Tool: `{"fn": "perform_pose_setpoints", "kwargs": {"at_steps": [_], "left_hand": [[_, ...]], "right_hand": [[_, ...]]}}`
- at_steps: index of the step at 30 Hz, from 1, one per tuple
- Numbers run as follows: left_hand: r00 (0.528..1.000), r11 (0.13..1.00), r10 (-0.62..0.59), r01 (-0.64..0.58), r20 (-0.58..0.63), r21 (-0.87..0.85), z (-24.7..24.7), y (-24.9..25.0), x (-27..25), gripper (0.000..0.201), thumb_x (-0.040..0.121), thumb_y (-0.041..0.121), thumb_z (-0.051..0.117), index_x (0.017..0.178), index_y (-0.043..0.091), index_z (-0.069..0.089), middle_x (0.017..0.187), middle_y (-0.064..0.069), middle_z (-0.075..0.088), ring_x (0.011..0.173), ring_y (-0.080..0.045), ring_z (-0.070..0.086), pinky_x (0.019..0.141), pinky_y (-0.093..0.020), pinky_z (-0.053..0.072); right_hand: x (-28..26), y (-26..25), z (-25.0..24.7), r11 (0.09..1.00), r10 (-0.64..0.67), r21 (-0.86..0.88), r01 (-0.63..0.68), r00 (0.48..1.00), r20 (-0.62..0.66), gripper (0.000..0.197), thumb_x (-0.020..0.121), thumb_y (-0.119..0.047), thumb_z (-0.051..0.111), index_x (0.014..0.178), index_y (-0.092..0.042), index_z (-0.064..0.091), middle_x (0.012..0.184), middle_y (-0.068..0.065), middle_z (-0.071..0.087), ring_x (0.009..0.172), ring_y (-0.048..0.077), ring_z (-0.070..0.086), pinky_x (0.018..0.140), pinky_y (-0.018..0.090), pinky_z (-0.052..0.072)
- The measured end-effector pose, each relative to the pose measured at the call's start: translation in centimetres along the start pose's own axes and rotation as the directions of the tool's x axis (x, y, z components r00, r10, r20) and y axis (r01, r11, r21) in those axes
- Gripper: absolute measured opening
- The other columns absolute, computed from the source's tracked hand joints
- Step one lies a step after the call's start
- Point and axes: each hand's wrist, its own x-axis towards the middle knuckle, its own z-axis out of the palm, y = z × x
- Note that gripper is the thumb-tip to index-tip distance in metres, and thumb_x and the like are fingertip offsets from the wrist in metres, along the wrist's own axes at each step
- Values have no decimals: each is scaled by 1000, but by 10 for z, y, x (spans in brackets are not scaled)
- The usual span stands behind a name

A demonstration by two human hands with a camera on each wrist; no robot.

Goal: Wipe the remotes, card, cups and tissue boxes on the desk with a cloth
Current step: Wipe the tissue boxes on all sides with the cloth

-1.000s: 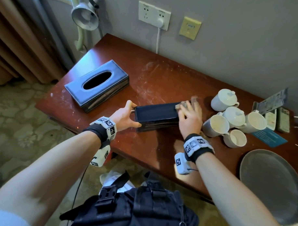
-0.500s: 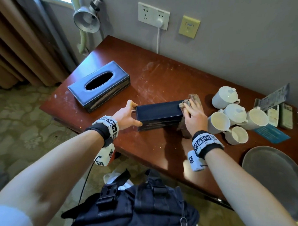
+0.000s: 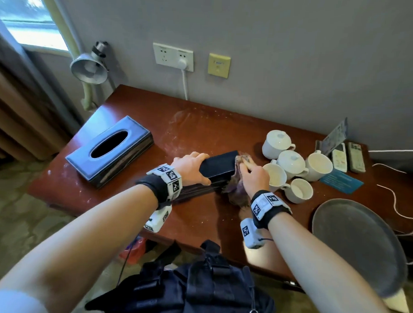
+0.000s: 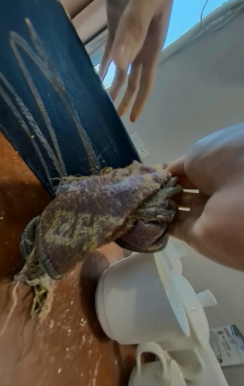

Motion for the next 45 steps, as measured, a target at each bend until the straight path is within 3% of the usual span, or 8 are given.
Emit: {"fn": "perform_pose_setpoints", "kwargs": {"at_steps": [4, 15, 22, 26, 30, 36, 40, 45], "left_hand": [[1000, 999, -15, 16, -17, 38, 4, 19, 19, 76, 84, 49, 70, 148, 27, 35, 142, -1, 43, 119, -28, 53, 95, -44, 50], [1000, 974, -16, 20, -22, 224, 10, 47, 55, 77, 82, 56, 69, 144, 24, 36, 125, -7, 45, 112, -29, 51, 76, -39, 46], [1000, 951, -21, 20, 0, 309, 3, 61, 57, 77, 78, 52, 74, 136, 15, 41, 121, -10, 50, 108, -31, 55, 76, -39, 46], [995, 977, -2, 24, -103, 214, -22, 58, 49, 81, 72, 56, 75, 135, 18, 39, 122, -8, 53, 103, -30, 58, 74, -36, 45], [971, 1000, -13, 18, -238, 18, -50, 49, 40, 83, 68, 52, 77, 134, 19, 40, 129, -6, 55, 106, -33, 60, 87, -41, 50], [955, 947, -42, -56, -294, -317, -52, 20, 25, 80, 70, 28, 83, 135, 17, 38, 135, -2, 51, 118, -23, 53, 96, -33, 44], [951, 908, -29, -104, -308, -407, -48, 7, 14, 79, 72, 22, 85, 135, 17, 38, 129, 1, 51, 119, -21, 53, 101, -37, 45], [929, 880, -94, -90, -358, -466, -53, -19, -14, 84, 72, 42, 86, 142, 25, 41, 122, 3, 64, 110, -13, 61, 100, -32, 48]], "right_hand": [[2, 0, 1, 991, -4, 134, -18, 987, 161, 51, 98, -36, 54, 146, -20, 45, 154, 0, 40, 140, 21, 37, 114, 29, 26], [5, 11, -6, 979, 42, 188, -79, 981, 191, 51, 103, -24, 46, 151, -16, 34, 152, 7, 41, 140, 25, 37, 114, 32, 28], [10, 19, -42, 953, 67, 284, -110, 985, 158, 57, 102, -27, 48, 154, -18, 27, 157, 2, 34, 145, 21, 30, 118, 35, 23], [23, 11, -65, 945, 26, 321, -64, 992, 120, 66, 98, -31, 56, 155, -23, 24, 157, 0, 33, 144, 19, 31, 118, 42, 27], [40, -20, -89, 901, -40, 433, 30, 999, 15, 54, 97, -25, 59, 148, -18, 41, 148, -1, 47, 135, 14, 43, 114, 31, 32], [56, -64, -94, 872, -221, 450, 192, 975, 12, 49, 94, -24, 63, 142, -24, 51, 134, -9, 59, 123, 3, 53, 107, 20, 37], [51, -83, -68, 872, -378, 375, 315, 920, 105, 41, 93, -28, 65, 134, -31, 59, 135, -10, 59, 127, 1, 50, 113, 26, 35], [32, -117, -28, 833, -554, 110, 543, 819, 149, 35, 99, -40, 51, 134, -39, 57, 146, -15, 48, 144, 7, 29, 119, 30, 15]]}}
